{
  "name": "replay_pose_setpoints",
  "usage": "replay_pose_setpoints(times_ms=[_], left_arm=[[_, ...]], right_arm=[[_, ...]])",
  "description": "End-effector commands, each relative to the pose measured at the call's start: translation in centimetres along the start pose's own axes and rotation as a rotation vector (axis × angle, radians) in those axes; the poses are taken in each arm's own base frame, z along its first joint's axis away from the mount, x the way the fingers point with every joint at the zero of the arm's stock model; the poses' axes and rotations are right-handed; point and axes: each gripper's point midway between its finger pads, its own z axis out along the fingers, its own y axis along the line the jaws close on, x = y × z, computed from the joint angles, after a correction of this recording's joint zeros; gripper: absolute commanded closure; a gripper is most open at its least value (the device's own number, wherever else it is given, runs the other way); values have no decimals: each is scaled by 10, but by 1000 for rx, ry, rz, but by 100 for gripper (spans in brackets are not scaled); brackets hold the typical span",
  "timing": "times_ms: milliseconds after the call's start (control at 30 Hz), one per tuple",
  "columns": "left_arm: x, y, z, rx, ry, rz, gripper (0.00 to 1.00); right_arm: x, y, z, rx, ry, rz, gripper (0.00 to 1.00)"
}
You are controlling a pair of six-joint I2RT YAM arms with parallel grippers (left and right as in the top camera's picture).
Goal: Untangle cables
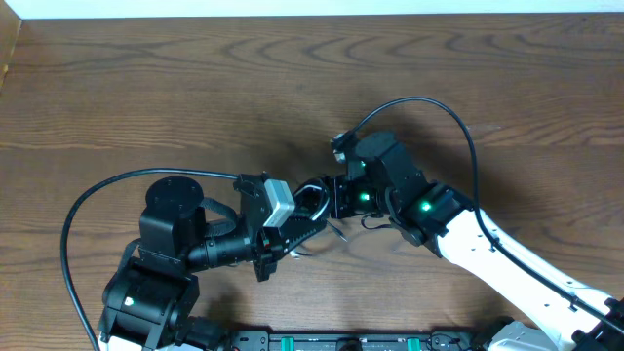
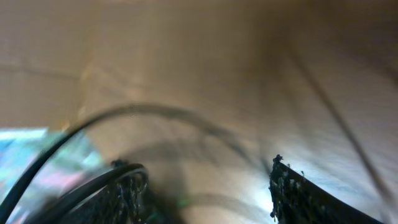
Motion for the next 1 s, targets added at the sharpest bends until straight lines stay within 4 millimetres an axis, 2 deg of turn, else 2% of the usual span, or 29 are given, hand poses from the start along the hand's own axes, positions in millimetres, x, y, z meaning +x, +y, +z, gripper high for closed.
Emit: replay_pose_setpoints(times_ms=[0, 133, 300, 367, 600, 767, 967], left_arm=[[-7, -21, -3, 102, -26, 43, 92], [-12, -21, -3, 99, -43, 70, 92], [-20, -12, -6, 59, -72, 99, 92], [-21, -1, -9, 8, -78, 92, 92], [-16, 58, -30, -289, -77, -26, 92], [-5, 90, -50, -469, -73, -142, 92], [7, 123, -75, -689, -98, -326, 92]], right_arm=[[-16, -29, -6, 171, -115, 50, 36], [-10, -75, -19, 395, -162, 182, 38], [0, -124, -46, 626, -191, 298, 37], [1, -137, -55, 671, -187, 324, 36], [0, -187, -95, 823, -208, 464, 34], [2, -214, -120, 889, -213, 562, 33], [2, -219, -125, 897, -220, 585, 28]])
